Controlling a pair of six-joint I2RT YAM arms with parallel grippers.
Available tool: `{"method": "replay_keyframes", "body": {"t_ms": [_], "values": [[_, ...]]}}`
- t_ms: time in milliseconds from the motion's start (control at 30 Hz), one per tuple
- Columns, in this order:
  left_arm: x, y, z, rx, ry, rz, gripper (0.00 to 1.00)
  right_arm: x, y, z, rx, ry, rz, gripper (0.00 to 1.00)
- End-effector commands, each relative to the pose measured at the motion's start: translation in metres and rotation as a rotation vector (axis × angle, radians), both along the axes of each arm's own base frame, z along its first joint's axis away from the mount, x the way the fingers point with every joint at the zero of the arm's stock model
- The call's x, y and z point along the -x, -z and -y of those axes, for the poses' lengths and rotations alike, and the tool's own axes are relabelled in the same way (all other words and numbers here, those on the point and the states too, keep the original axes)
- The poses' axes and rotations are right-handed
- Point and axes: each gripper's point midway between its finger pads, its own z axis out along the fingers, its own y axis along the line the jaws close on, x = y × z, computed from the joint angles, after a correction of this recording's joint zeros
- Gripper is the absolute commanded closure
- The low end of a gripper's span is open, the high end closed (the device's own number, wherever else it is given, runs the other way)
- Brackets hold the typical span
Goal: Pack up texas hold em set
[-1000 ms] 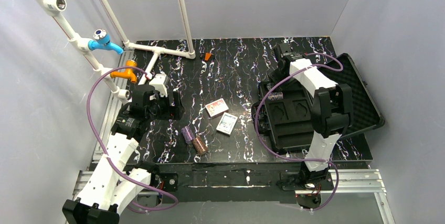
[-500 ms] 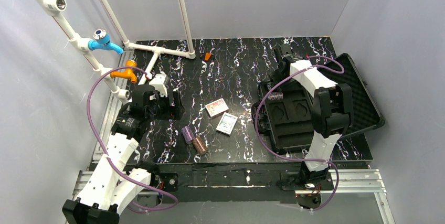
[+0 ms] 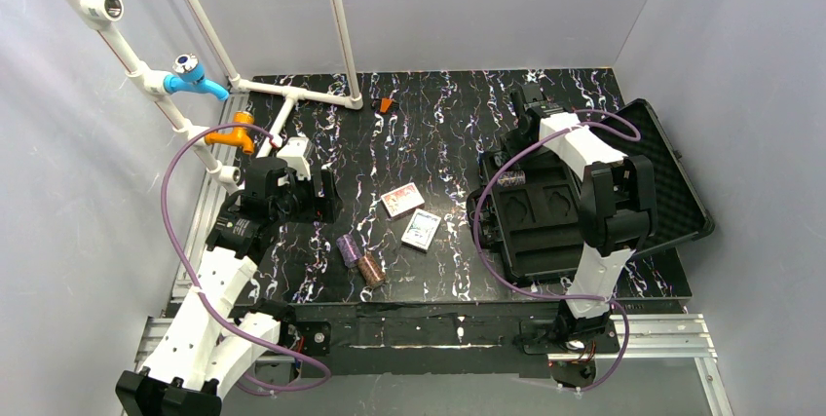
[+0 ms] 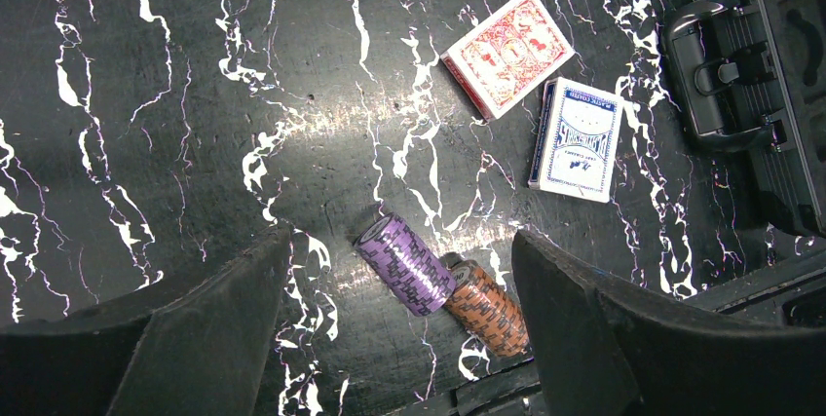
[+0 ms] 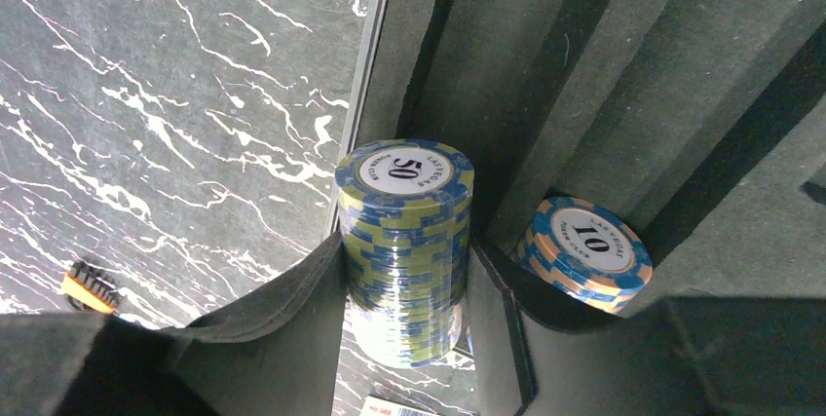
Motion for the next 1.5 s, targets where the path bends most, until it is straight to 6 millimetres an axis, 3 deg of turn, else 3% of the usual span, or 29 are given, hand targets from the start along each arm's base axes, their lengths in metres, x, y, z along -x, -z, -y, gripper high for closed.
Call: {"method": "replay_keyframes", "body": {"t_ms": [0, 300, 400, 533, 667, 833, 1000, 1233, 1333, 1467], "values": [[0.002, -0.011, 0.001, 0.005, 0.016, 0.032, 0.18, -0.005, -0.005, -0.007, -0.049, 0.024, 0.039, 0.93], [0.002, -0.011, 0.001, 0.006, 0.016, 0.033, 0.18, -0.002, -0.004, -0.013, -0.092, 0.006, 0.063, 0.63], [0.003, -0.011, 0.001, 0.005, 0.013, 0.034, 0.18, -0.006, -0.015, -0.018, -0.133, 0.005, 0.126, 0.36], [0.002, -0.011, 0.001, 0.006, 0.013, 0.034, 0.18, -0.004, -0.019, -0.020, -0.137, -0.020, 0.123, 0.20], [0.003, -0.011, 0.000, 0.004, 0.010, 0.037, 0.18, 0.003, -0.037, -0.014, -0.104, -0.062, 0.158, 0.17], [0.003, -0.012, -0.001, -0.001, 0.004, 0.043, 0.18, 0.029, -0.032, -0.011, -0.109, -0.090, 0.120, 0.17], [0.002, -0.012, -0.001, 0.000, 0.006, 0.039, 0.18, 0.040, -0.035, -0.007, -0.088, -0.123, 0.128, 0.17], [0.003, -0.011, -0.002, -0.004, 0.004, 0.040, 0.18, 0.012, -0.072, 0.010, 0.088, -0.316, 0.325, 0.21], [0.003, -0.011, -0.002, -0.005, 0.002, 0.041, 0.18, 0.002, -0.079, 0.020, 0.191, -0.410, 0.341, 0.24], [0.003, -0.011, -0.002, -0.006, 0.000, 0.040, 0.18, -0.008, -0.077, 0.032, 0.299, -0.518, 0.336, 0.38]]}}
